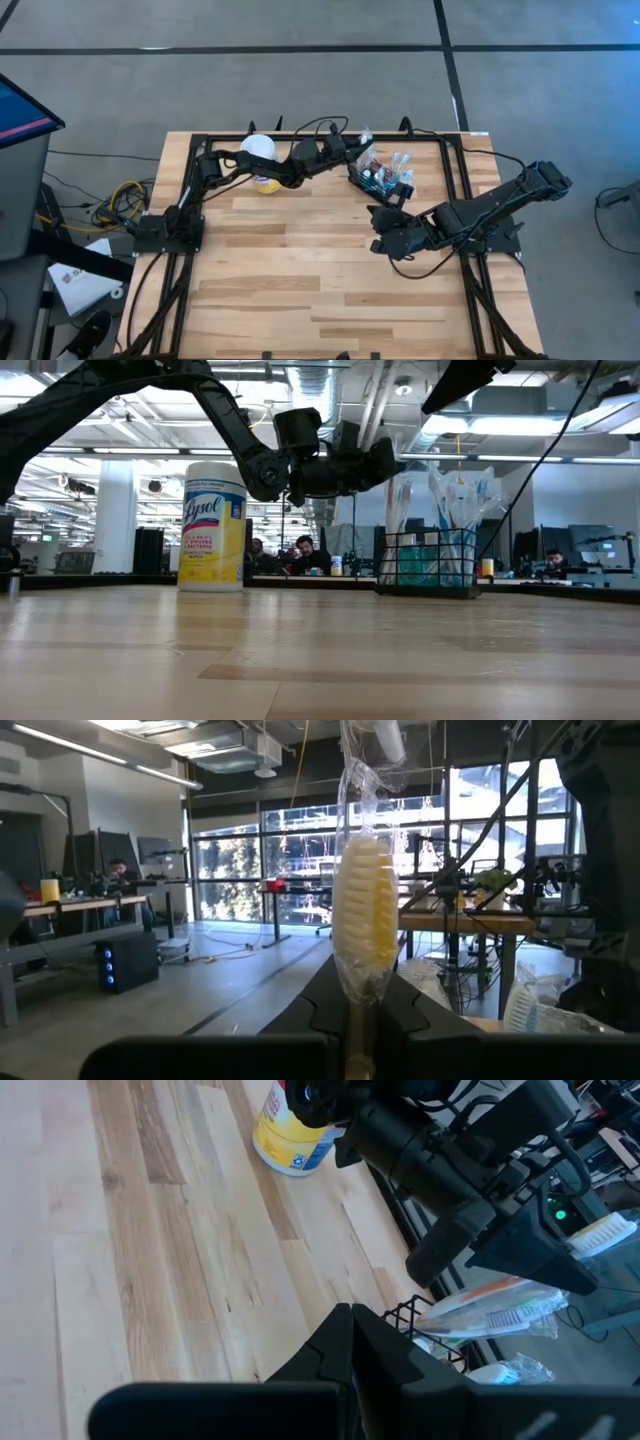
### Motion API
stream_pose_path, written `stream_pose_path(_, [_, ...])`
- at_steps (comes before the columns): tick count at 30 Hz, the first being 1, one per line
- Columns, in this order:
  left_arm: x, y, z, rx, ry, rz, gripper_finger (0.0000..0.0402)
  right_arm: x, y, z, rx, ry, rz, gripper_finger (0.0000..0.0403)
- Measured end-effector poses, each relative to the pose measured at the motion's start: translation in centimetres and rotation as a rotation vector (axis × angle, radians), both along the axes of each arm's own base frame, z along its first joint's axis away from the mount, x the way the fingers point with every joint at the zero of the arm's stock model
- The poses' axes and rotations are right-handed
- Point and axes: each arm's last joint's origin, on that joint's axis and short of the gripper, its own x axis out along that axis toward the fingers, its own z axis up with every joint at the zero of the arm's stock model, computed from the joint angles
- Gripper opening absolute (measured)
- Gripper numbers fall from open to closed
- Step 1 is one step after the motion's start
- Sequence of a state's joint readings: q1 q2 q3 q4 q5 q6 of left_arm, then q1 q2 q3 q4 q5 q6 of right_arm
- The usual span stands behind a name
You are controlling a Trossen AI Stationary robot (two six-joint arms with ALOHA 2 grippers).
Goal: Pick & Place toothbrushing station
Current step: Put the orange toothbrush into the black wire organizer
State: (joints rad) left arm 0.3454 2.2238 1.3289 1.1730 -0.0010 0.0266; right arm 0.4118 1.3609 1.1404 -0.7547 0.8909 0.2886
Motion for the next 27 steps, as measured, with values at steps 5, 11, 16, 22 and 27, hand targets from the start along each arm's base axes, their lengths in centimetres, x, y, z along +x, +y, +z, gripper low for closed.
stream_pose_path(5, [0.1,-0.1,0.0,-0.006,0.001,-0.004,0.0005,0.0,0.0,0.0,0.0,0.0,0.0,0.0])
stream_pose_path(11, [0.2,-0.3,-0.3,-0.013,0.002,0.006,0.0005,0.0,0.0,0.0,0.0,0.0,0.0,0.0])
stream_pose_path(16, [0.4,-0.5,-1.7,-0.029,0.028,0.019,0.0005,0.0,0.0,0.0,0.0,0.001,0.0,0.0])
stream_pose_path(22, [0.4,-0.7,-1.7,-0.028,0.022,0.022,0.0005,0.0,0.0,-0.1,-0.001,0.002,0.0,0.0])
stream_pose_path(27, [-0.1,-0.8,-2.6,-0.042,0.043,0.045,0.0005,0.0,0.0,-0.1,-0.001,0.003,0.001,0.0])
